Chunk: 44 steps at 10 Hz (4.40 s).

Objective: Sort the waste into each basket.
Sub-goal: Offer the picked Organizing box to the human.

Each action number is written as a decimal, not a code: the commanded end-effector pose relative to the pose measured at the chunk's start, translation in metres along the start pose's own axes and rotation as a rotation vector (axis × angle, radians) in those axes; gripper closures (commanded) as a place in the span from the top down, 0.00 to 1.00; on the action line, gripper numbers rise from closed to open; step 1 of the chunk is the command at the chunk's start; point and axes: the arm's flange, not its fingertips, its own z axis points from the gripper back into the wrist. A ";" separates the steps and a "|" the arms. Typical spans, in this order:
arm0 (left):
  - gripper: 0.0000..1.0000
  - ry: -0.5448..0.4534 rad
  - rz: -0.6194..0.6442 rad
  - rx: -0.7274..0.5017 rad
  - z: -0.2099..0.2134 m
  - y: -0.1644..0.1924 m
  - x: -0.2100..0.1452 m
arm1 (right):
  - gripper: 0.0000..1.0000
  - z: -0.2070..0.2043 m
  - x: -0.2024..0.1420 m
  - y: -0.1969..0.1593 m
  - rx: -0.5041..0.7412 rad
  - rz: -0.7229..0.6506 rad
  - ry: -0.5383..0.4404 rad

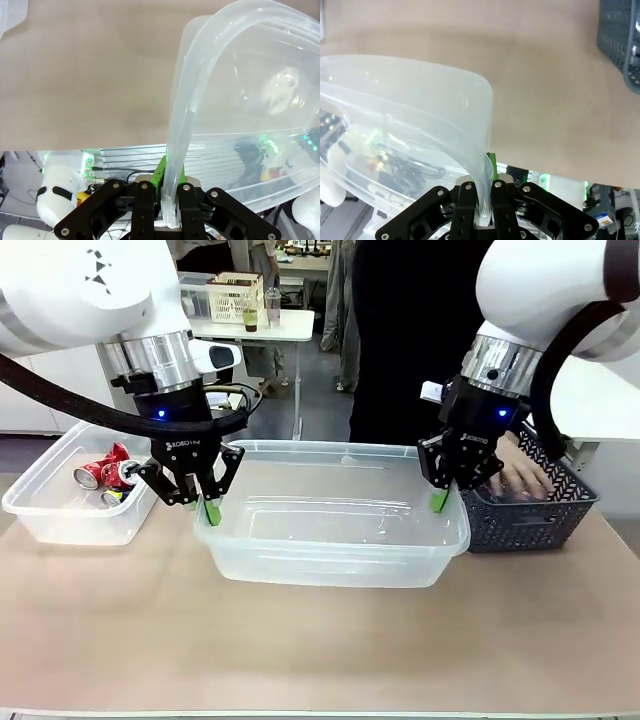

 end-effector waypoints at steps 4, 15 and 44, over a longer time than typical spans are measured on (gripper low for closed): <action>0.00 0.003 0.006 0.001 0.001 0.008 0.002 | 0.00 0.003 -0.003 0.000 -0.003 0.003 0.001; 0.00 0.003 0.006 0.001 0.001 0.008 0.002 | 0.00 0.003 -0.003 0.000 -0.003 0.003 0.001; 0.00 0.003 0.006 0.001 0.001 0.008 0.002 | 0.00 0.003 -0.003 0.000 -0.003 0.003 0.001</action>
